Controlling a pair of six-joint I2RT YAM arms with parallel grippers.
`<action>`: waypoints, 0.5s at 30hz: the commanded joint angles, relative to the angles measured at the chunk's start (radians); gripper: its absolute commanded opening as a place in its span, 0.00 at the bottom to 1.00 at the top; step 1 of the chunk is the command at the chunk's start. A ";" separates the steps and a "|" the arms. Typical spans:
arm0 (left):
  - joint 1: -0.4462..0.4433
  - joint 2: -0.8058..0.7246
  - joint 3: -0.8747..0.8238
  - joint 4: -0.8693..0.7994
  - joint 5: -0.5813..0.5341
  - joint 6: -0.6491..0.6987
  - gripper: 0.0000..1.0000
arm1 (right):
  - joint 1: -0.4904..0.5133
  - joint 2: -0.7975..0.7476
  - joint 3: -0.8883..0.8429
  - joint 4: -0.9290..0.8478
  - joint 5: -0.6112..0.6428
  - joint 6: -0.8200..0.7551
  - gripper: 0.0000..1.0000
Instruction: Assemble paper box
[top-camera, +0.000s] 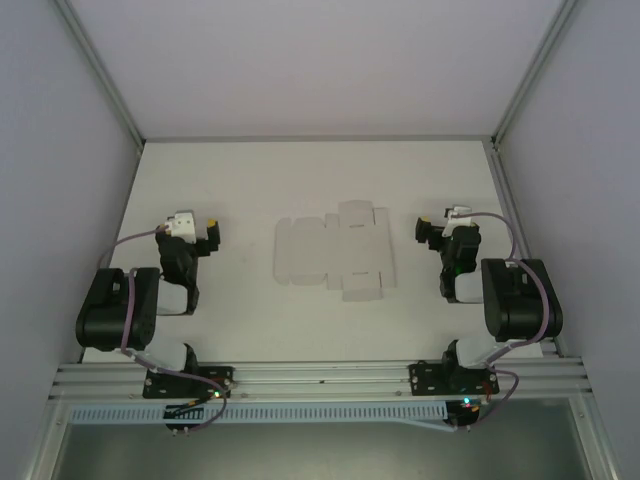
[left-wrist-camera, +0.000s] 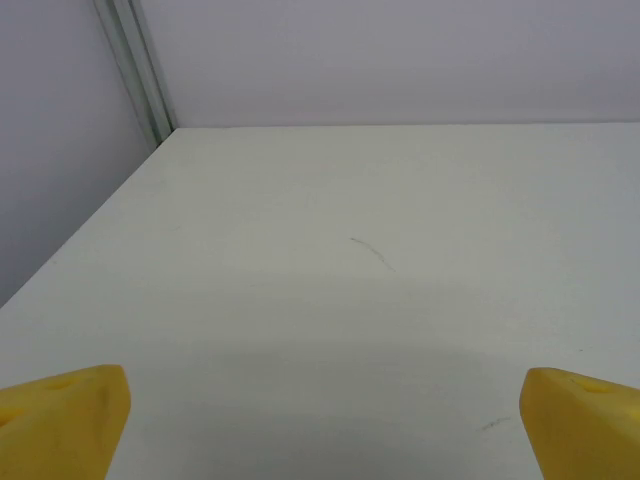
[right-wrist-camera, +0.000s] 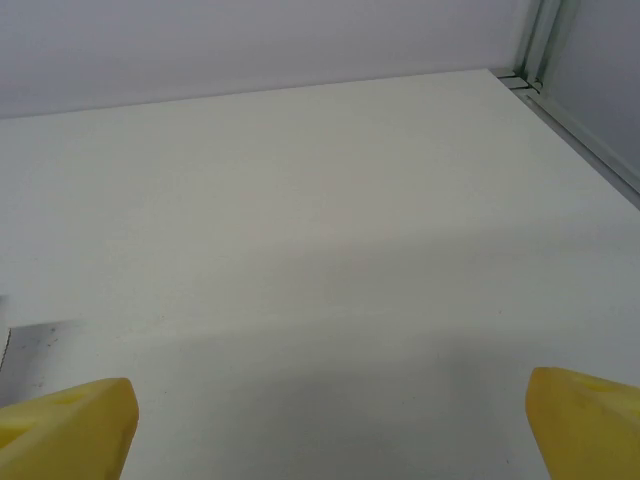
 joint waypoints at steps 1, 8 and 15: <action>0.001 0.005 0.008 0.026 0.010 0.019 1.00 | -0.002 -0.008 0.004 0.007 0.001 0.012 1.00; 0.002 0.006 0.010 0.024 0.009 0.018 1.00 | -0.002 -0.008 0.005 0.006 0.001 0.012 1.00; 0.002 0.006 0.021 0.002 0.065 0.024 1.00 | -0.003 -0.004 0.010 0.000 0.002 0.014 1.00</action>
